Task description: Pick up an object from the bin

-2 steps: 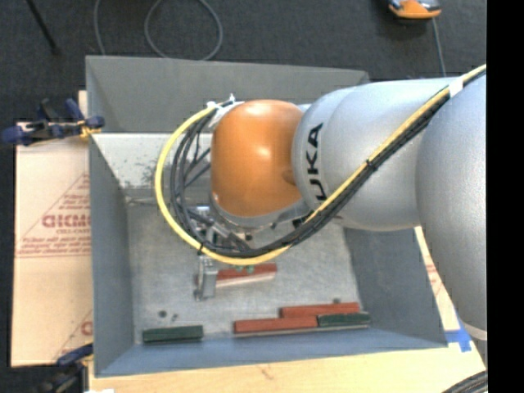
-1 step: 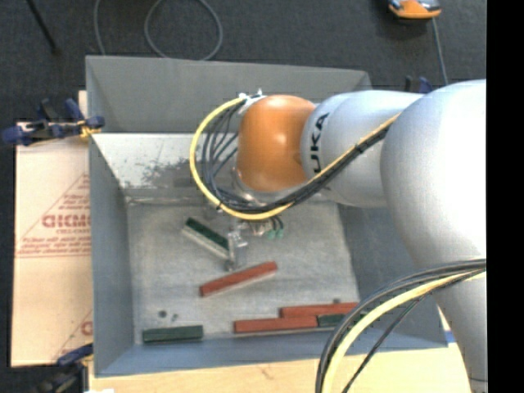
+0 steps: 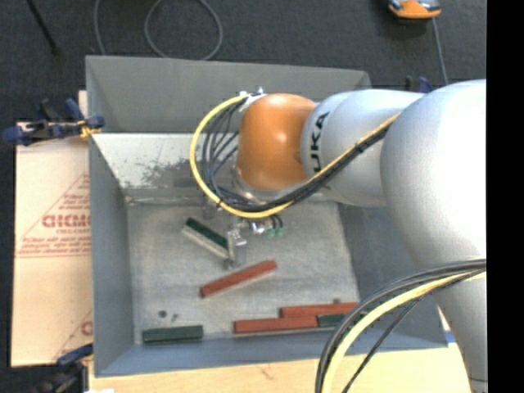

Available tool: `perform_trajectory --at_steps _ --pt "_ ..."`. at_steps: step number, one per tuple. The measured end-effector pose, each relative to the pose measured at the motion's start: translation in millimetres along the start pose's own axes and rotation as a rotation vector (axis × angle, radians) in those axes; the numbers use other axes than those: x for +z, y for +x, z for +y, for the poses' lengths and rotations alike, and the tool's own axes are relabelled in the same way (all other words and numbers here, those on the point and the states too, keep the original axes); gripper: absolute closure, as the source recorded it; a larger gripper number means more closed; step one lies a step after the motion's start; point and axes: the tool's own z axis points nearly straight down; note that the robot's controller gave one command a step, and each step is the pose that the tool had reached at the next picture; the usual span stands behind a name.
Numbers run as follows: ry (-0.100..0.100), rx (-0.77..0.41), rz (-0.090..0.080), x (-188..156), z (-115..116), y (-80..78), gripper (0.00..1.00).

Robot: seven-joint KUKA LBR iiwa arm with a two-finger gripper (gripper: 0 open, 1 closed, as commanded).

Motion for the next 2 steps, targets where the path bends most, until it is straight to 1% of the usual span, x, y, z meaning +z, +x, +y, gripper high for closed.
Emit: perform_trajectory --at_steps 2 --pt "0.0 0.014 -0.003 -2.5 -1.2 -3.5 0.0"
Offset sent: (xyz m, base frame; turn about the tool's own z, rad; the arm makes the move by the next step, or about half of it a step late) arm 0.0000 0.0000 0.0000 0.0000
